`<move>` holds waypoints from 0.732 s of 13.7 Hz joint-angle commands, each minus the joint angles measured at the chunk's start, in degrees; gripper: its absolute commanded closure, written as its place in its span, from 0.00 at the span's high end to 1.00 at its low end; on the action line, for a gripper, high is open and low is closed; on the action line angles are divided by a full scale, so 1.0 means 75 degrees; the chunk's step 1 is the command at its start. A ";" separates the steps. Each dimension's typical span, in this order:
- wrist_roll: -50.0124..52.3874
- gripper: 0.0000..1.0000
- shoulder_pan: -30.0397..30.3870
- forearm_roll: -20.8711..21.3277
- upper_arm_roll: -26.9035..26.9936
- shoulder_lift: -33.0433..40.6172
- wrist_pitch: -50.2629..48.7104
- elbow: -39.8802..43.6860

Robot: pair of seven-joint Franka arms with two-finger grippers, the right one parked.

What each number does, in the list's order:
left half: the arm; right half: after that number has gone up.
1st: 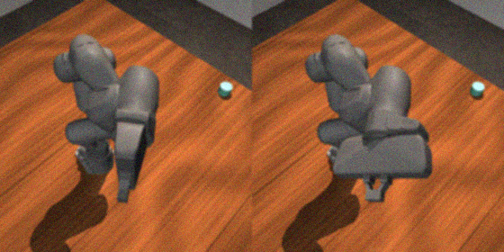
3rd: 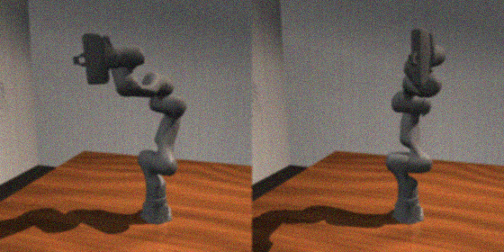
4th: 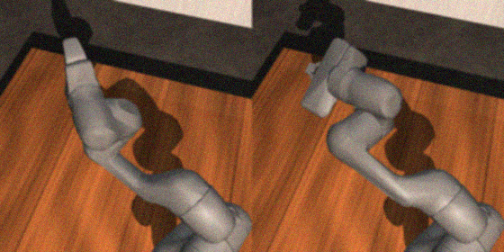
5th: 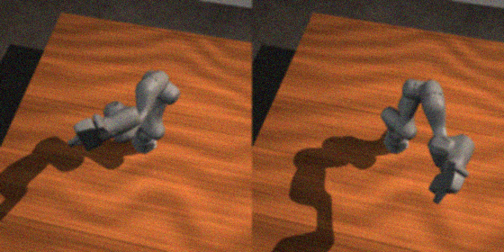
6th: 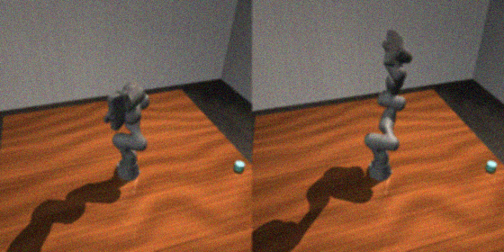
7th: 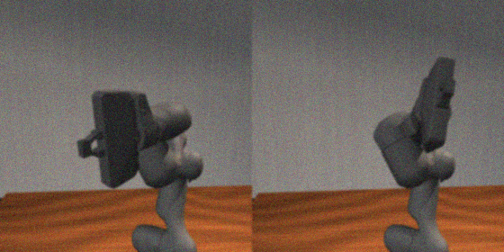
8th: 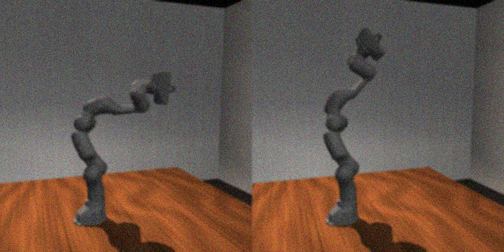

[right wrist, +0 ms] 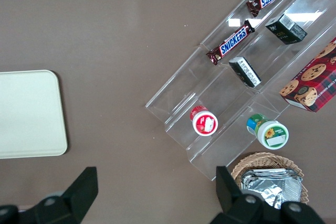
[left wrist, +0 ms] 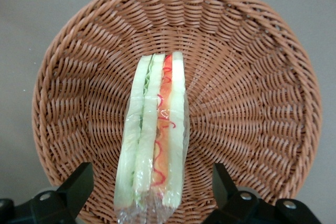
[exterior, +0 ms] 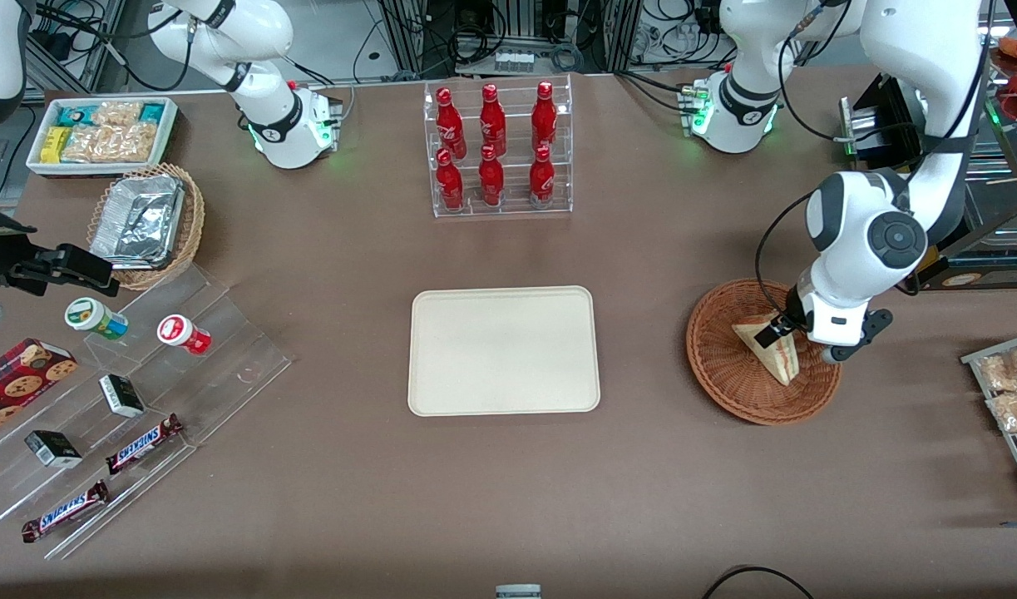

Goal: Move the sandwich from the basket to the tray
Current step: 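Lower the open left gripper over the wrapped sandwich in the wicker basket, then close the left gripper on the sandwich and lift it from the basket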

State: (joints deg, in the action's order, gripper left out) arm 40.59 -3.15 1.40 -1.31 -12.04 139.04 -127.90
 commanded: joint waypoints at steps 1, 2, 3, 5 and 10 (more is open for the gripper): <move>0.0213 1.00 -0.0014 0.0188 0.0010 -0.0188 0.0200 -0.0021; 0.0213 1.00 -0.0014 0.0188 0.0010 -0.0258 0.0200 -0.0021; 0.0213 1.00 -0.0014 0.0188 0.0010 -0.0282 0.0200 -0.0021; 0.0213 0.99 -0.0014 0.0188 0.0010 -0.0329 0.0212 -0.0009; 0.0354 0.13 -0.0014 0.0188 0.0010 -0.0294 0.0188 -0.0009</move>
State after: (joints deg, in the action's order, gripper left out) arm 41.40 -3.15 1.42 -1.30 -14.49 139.87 -127.93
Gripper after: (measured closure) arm 0.423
